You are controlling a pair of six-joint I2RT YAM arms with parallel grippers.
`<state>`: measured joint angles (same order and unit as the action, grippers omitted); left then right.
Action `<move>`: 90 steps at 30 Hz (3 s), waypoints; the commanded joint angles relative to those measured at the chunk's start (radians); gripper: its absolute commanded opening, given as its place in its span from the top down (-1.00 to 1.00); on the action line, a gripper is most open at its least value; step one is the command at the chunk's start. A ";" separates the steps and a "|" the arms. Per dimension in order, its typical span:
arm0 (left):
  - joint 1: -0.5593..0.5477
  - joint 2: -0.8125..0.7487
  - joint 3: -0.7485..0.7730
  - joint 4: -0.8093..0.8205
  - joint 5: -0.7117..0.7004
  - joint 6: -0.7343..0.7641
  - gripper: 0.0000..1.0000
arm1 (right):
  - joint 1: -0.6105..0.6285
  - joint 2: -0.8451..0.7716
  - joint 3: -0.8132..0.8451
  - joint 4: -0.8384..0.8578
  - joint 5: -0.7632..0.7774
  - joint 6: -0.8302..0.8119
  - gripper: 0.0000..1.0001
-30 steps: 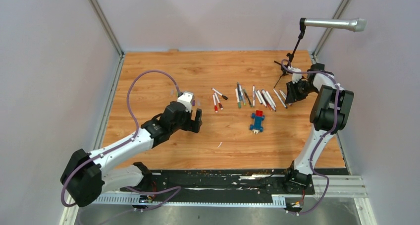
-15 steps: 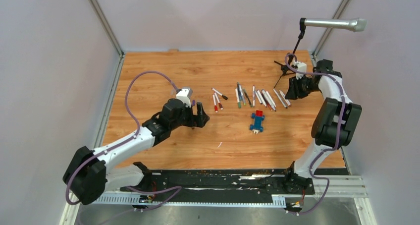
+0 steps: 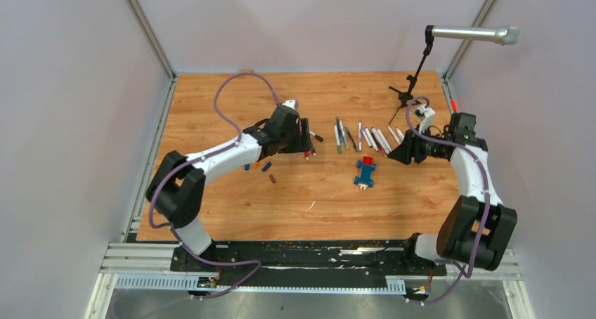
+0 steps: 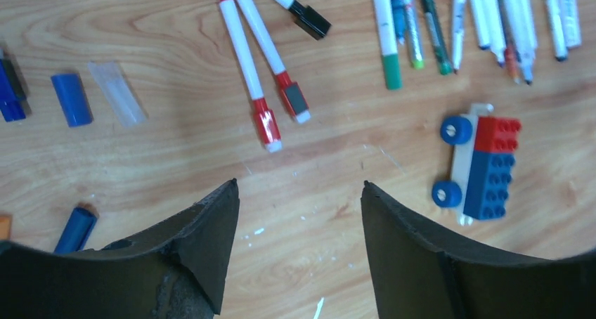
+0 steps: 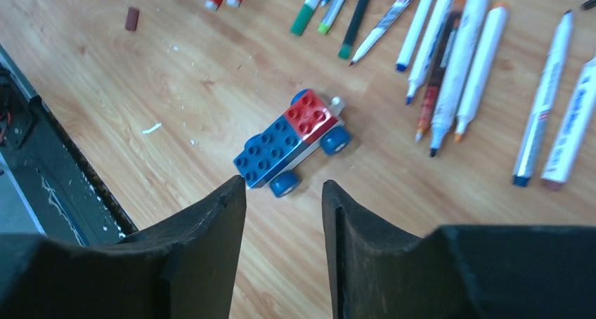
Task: Open the pen caps
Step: Place the pen at the center of the board, then pick up the pen from the center of the board.
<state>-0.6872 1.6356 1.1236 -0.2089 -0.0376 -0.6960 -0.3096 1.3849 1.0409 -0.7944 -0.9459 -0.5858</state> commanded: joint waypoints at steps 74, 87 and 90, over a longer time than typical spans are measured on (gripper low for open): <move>-0.111 -0.326 -0.489 0.955 0.475 -0.166 1.00 | 0.380 0.006 -0.010 0.223 -0.464 0.330 -0.20; -0.178 -0.222 -0.438 1.066 0.475 -0.217 1.00 | 0.502 0.002 -0.044 0.475 -0.485 0.673 -0.18; -0.188 -0.212 -0.433 1.080 0.473 -0.223 1.00 | 0.506 0.010 -0.049 0.513 -0.480 0.720 0.00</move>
<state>-0.8612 1.4166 0.6483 0.7898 0.4294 -0.9005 0.1883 1.4048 0.9997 -0.3912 -1.3972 0.0246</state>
